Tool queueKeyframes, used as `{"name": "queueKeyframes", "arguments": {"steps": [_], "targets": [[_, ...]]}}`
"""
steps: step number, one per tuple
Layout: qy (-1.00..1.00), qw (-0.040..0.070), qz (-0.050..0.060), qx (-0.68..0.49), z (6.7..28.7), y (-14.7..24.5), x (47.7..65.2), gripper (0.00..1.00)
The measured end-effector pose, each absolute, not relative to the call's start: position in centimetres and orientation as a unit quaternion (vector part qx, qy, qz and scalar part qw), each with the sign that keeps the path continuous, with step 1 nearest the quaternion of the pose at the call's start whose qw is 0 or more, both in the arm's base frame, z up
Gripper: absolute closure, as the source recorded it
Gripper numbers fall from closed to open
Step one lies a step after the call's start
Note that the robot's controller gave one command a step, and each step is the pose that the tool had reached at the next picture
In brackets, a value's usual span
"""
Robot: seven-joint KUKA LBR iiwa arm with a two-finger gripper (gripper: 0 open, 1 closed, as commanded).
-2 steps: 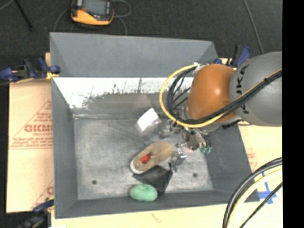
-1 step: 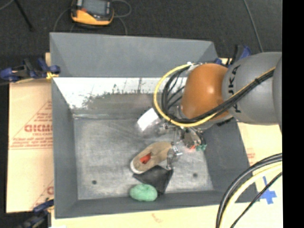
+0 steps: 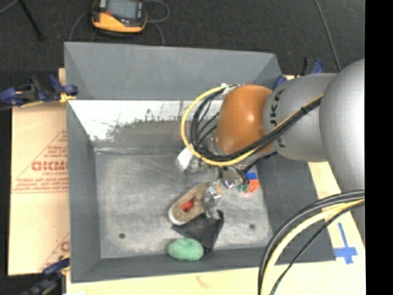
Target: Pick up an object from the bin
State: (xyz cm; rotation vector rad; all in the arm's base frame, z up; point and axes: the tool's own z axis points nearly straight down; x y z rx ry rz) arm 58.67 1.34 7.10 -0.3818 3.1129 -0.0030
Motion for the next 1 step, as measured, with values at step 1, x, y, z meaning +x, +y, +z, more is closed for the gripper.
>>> {"name": "queueKeyframes", "arguments": {"steps": [1], "targets": [[0.975, 0.008, -0.002, -0.222, 7.48, 5.35, 55.78, 1.0]]}}
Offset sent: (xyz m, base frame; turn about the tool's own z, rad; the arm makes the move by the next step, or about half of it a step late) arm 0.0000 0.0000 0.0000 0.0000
